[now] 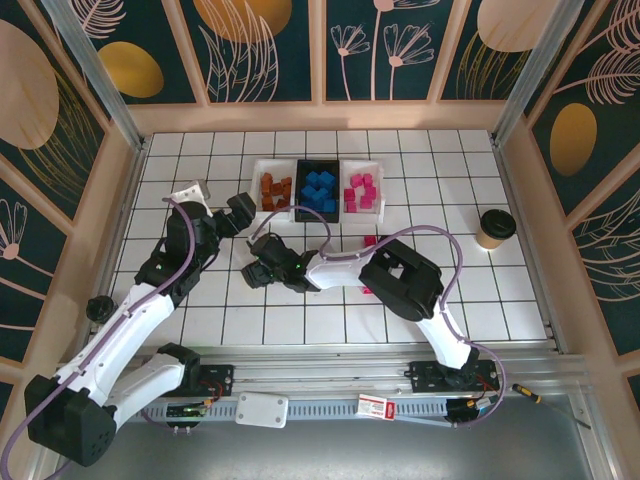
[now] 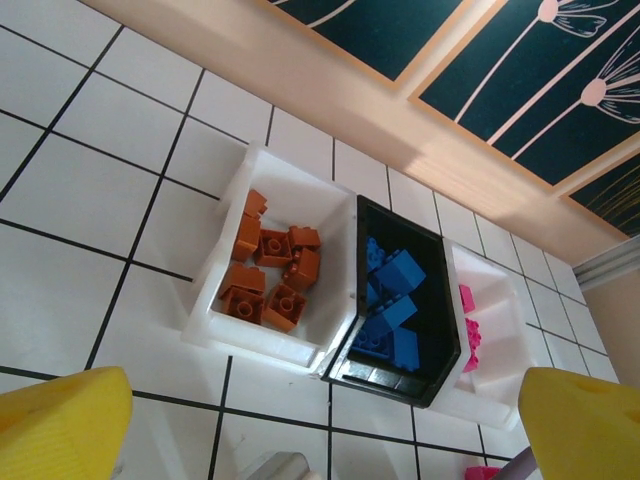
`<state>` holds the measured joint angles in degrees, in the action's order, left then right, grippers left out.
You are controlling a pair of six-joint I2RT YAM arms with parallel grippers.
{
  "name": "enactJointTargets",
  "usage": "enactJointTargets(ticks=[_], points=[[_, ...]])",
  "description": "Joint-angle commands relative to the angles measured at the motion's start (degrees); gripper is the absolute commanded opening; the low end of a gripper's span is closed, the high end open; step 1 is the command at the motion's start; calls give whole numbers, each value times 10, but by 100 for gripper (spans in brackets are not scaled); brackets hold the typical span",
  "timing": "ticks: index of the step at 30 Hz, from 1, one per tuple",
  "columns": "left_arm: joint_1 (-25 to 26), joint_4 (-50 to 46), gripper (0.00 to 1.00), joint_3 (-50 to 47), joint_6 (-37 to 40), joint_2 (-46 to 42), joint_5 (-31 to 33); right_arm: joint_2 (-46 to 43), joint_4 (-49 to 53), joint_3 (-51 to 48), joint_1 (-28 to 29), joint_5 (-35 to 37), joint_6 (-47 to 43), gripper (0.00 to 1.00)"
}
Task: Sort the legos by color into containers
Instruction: Pick up the lego from the center of the table, then place the lego in the container.
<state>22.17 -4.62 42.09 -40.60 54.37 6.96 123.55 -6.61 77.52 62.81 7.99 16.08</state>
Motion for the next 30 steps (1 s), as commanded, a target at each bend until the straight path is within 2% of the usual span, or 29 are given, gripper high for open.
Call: enactJointTargets(ticks=[1,5,9,15,18,23,30], points=[[2,-10,99,-4,-7,-2,13,27,38,21,4,49,-13,65],[1,-12,99,-2,-4,2,12,22,31,12,4,56,-17,49],[2,-15,98,-5,0,3,16,-21,-1,-34,-1,58,-24,32],[2,-27,99,-27,1,-3,39,-140,-54,-128,-26,36,-21,26],[2,-32,99,-41,-2,-4,47,-191,-59,-139,-45,16,-26,25],[2,-28,99,-72,-14,-9,45,-191,-42,-71,-97,-30,-36,25],[2,-11,99,-106,-25,-12,28,-49,28,148,-154,-85,-44,25]])
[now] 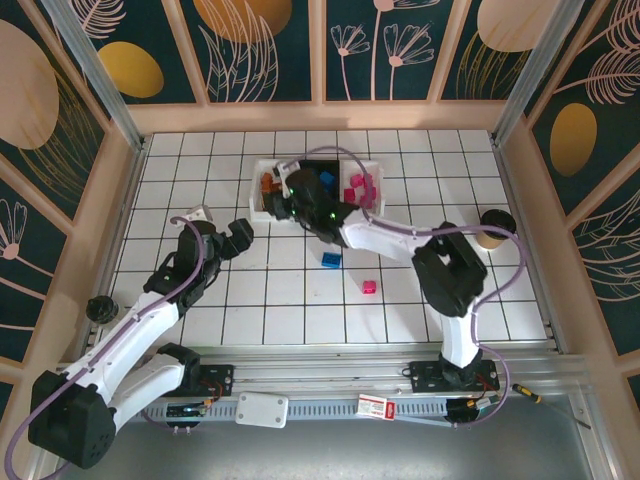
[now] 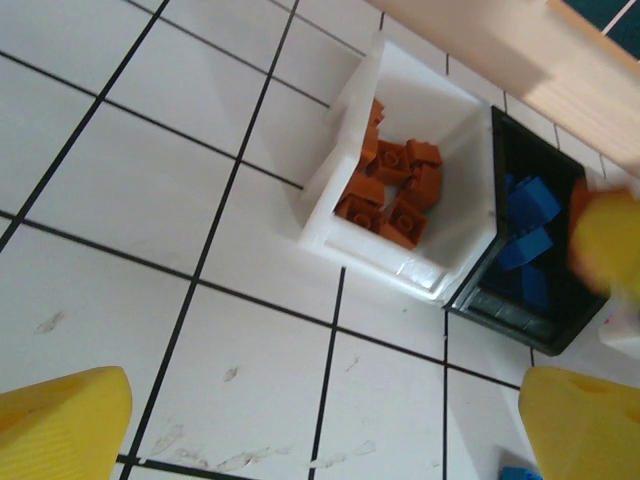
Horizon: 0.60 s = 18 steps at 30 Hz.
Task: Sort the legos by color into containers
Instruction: Place the lego in the container.
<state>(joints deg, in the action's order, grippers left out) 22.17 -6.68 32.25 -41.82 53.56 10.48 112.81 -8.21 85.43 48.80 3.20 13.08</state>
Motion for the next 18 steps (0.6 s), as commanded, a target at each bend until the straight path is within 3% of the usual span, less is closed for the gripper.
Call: enactJointTargets(ticks=[1,9,14,18], points=[[1,10,99,-10,-13,-1,-11,79,55,102,-18,-39,-16,25],[1,22,99,-18,-12,20,-30,220,131,314,-52,-32,22,33],[2,40,99,-19,-6,35,-52,241,138,355,-65,-49,45,63],[2,55,99,-20,-2,57,-80,217,143,354,-68,-51,29,70]])
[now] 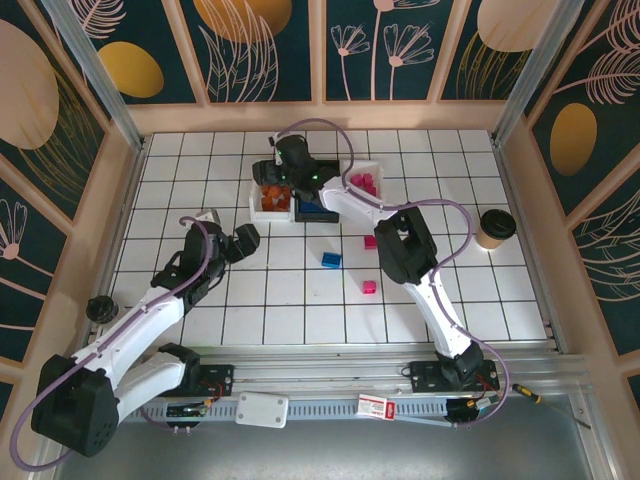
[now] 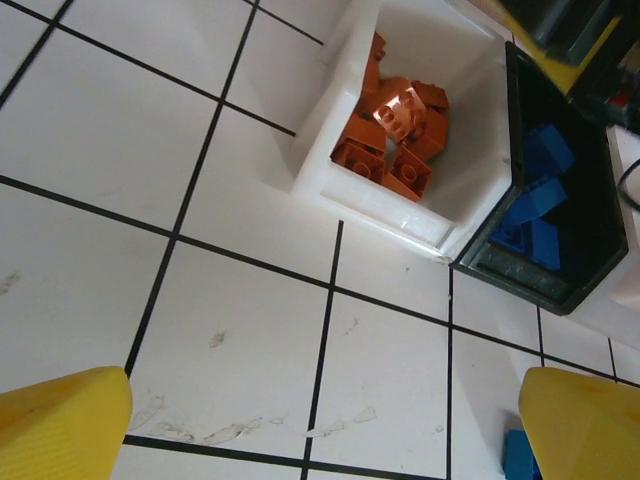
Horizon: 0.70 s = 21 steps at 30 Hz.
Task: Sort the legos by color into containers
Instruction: Place the lego in the container, then pick up the lego from the center of the table.
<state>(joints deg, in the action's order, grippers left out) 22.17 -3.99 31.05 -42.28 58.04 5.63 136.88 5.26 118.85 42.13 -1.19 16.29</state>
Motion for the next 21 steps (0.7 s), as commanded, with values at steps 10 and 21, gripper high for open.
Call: enactJointTargets(ticks=[10,21], points=[[143,70,98,58,19,155,-17,-286,-158,-376,-4,53,11,71],[274,104,97,188,28,382,-7,-607,-200,-760,-62,121,73,72]])
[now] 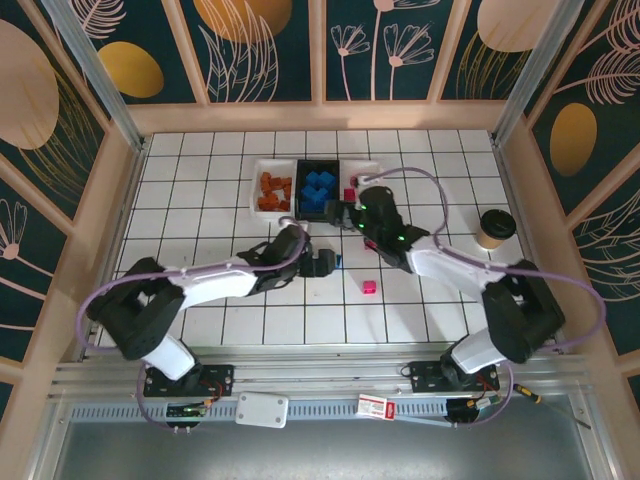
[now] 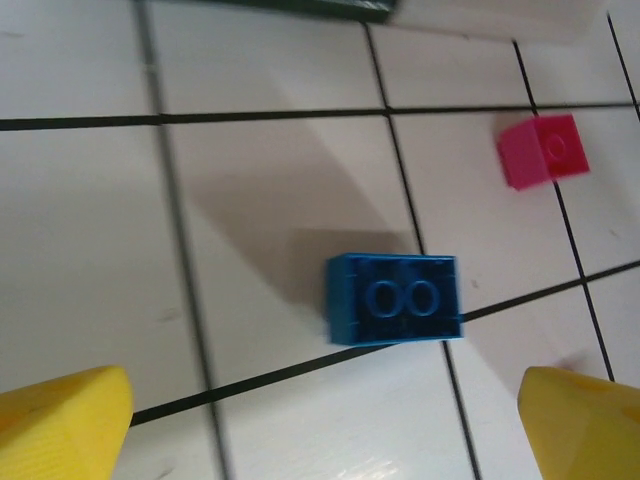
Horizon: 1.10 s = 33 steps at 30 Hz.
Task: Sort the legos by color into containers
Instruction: Pick up the lego from the center of the table.
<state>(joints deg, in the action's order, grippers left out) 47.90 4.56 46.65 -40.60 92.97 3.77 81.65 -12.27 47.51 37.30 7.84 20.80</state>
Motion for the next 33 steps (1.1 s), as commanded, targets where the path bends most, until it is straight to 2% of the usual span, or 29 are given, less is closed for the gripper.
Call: enactJointTargets(ticks=[1,6,12,15,21,24,27,29,33], points=[[23,16,96,43,14,47,18,-82,-20,-68,-22,30,33,72],[44,-18,87,96,38,119,61,-163,4,-125,-35,32,42,72],[51,-46,79,131,49,166,126,-199,13,-157,-36,25,48,73],[52,-47,73,142,57,185,129,-207,9,-168,-35,24,52,73],[51,-40,50,139,56,177,122,-215,8,-180,-36,33,55,73],[50,-38,46,131,54,147,122,-219,10,-184,-36,38,57,73],[26,-39,43,134,52,110,100,-225,9,-191,-36,38,59,73],[-7,-29,43,138,48,87,79,-228,9,-195,-36,36,61,73],[-54,-42,43,194,59,83,78,-226,9,-205,-36,30,68,73]])
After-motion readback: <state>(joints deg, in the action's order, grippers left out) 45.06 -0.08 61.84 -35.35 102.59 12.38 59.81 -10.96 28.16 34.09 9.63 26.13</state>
